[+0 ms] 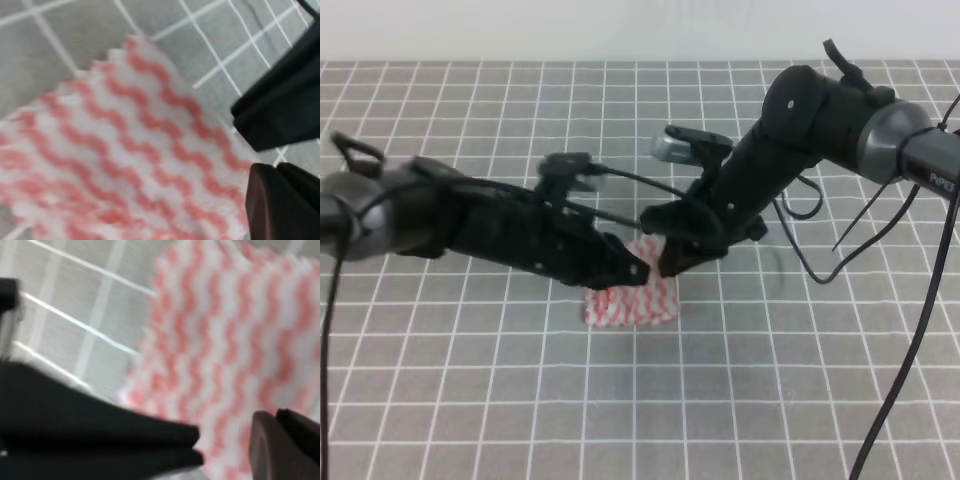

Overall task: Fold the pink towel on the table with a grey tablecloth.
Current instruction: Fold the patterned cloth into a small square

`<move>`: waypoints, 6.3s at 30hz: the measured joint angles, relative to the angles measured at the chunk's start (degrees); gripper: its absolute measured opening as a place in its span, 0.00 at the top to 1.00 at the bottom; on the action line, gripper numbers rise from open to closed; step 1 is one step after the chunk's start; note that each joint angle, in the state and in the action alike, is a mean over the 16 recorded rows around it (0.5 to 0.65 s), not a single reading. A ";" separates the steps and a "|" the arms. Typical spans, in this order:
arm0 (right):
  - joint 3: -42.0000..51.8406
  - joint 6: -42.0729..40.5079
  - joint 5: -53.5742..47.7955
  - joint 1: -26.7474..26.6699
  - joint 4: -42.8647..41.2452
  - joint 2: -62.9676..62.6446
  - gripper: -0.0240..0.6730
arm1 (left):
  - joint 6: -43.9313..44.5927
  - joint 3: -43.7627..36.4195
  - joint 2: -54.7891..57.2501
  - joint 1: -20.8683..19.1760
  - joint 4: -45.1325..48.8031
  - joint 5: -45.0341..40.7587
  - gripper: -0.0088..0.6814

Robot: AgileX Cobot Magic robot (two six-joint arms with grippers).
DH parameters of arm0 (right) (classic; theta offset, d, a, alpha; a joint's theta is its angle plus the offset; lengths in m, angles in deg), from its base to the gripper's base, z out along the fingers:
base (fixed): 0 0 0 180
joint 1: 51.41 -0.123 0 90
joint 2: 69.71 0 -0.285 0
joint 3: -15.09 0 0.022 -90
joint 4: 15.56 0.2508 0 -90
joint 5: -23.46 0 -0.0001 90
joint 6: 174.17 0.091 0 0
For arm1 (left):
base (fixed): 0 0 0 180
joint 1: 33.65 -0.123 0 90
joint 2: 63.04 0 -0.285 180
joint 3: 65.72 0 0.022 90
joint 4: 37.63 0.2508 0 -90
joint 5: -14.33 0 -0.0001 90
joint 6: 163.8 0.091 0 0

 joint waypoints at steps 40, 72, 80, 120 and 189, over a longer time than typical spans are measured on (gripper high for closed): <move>0.06 0.86 -4.35 0.16 -1.95 2.49 0.99 | -9.75 3.87 0.53 -1.16 14.82 -0.02 0.99; -0.32 0.75 -5.80 0.18 -1.48 3.61 0.99 | -18.87 8.53 3.28 -1.00 24.81 -7.06 0.99; -2.23 0.90 -2.30 0.24 -1.95 2.67 0.99 | -19.23 10.21 0.78 -1.00 24.28 -3.78 0.99; 7.43 2.34 7.89 1.48 -8.91 -16.87 0.99 | -19.19 -9.23 -37.54 -1.00 22.88 15.34 0.99; 100.33 -2.38 62.64 6.66 -13.14 -110.99 0.99 | -18.98 -69.68 -112.66 -1.00 21.48 35.61 0.99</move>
